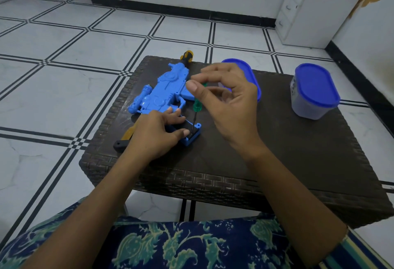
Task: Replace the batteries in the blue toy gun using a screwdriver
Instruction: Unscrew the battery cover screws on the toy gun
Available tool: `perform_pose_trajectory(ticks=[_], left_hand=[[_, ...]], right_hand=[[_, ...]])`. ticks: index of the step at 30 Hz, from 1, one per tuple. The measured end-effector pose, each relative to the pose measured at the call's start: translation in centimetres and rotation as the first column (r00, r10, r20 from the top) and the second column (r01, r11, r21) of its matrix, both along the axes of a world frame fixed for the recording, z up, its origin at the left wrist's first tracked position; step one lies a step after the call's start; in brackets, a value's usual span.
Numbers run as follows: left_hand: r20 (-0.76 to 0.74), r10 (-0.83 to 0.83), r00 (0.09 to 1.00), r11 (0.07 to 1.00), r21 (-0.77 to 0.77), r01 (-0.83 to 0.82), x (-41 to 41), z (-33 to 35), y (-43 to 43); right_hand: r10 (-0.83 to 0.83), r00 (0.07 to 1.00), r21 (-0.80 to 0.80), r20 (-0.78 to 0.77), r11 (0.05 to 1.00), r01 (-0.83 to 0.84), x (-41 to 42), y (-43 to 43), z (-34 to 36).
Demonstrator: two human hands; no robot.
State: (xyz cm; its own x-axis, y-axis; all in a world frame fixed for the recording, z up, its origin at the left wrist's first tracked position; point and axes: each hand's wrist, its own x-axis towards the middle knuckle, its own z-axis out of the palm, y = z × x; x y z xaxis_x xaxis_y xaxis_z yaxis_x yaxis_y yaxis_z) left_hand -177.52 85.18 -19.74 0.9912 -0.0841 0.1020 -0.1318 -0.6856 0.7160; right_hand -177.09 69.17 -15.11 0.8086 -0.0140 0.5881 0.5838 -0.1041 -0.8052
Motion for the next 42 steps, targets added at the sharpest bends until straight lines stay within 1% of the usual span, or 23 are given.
perform_pose_trajectory(ticks=[5, 9, 18, 20, 23, 27, 29, 32, 42], left_hand=[[-0.003, 0.001, 1.0, 1.0, -0.002, -0.001, 0.0, 0.03, 0.03], [-0.012, -0.001, 1.0, 1.0, -0.001, 0.001, 0.0, 0.12, -0.01], [-0.003, -0.002, 1.0, 1.0, 0.006, 0.002, -0.01, 0.01, 0.06], [-0.005, -0.001, 1.0, 1.0, 0.003, 0.001, 0.01, 0.03, 0.01], [-0.007, -0.004, 1.0, 1.0, 0.009, 0.004, 0.03, 0.06, 0.02], [-0.008, -0.006, 1.0, 1.0, 0.009, 0.006, -0.01, 0.06, 0.07], [-0.005, -0.002, 1.0, 1.0, 0.009, 0.002, -0.02, 0.0, 0.08], [-0.004, 0.003, 1.0, 1.0, -0.003, -0.003, 0.04, -0.06, 0.1], [-0.002, 0.005, 1.0, 1.0, -0.009, -0.005, -0.03, 0.06, 0.03]], right_hand=[[-0.016, 1.0, -0.002, -0.024, 1.0, 0.016, 0.32, -0.35, 0.21], [0.002, 0.999, 0.005, -0.051, 1.0, -0.002, 0.21, -0.36, -0.11], [-0.025, 0.999, -0.076, 0.034, 0.997, 0.027, 0.07, 0.0, 0.13], [-0.024, 0.999, -0.094, 0.027, 0.995, 0.026, 0.12, 0.08, 0.06], [0.0, 1.0, -0.069, -0.009, 0.998, -0.001, -0.07, 0.17, -0.23], [-0.021, 0.999, -0.115, 0.04, 0.993, 0.026, -0.24, 0.28, -0.29], [-0.037, 0.998, -0.095, 0.046, 0.995, 0.042, -0.05, 0.22, -0.17], [-0.029, 1.0, -0.055, 0.011, 0.998, 0.029, 0.12, 0.12, -0.12], [-0.037, 0.999, -0.055, 0.025, 0.998, 0.038, 0.06, 0.01, -0.27]])
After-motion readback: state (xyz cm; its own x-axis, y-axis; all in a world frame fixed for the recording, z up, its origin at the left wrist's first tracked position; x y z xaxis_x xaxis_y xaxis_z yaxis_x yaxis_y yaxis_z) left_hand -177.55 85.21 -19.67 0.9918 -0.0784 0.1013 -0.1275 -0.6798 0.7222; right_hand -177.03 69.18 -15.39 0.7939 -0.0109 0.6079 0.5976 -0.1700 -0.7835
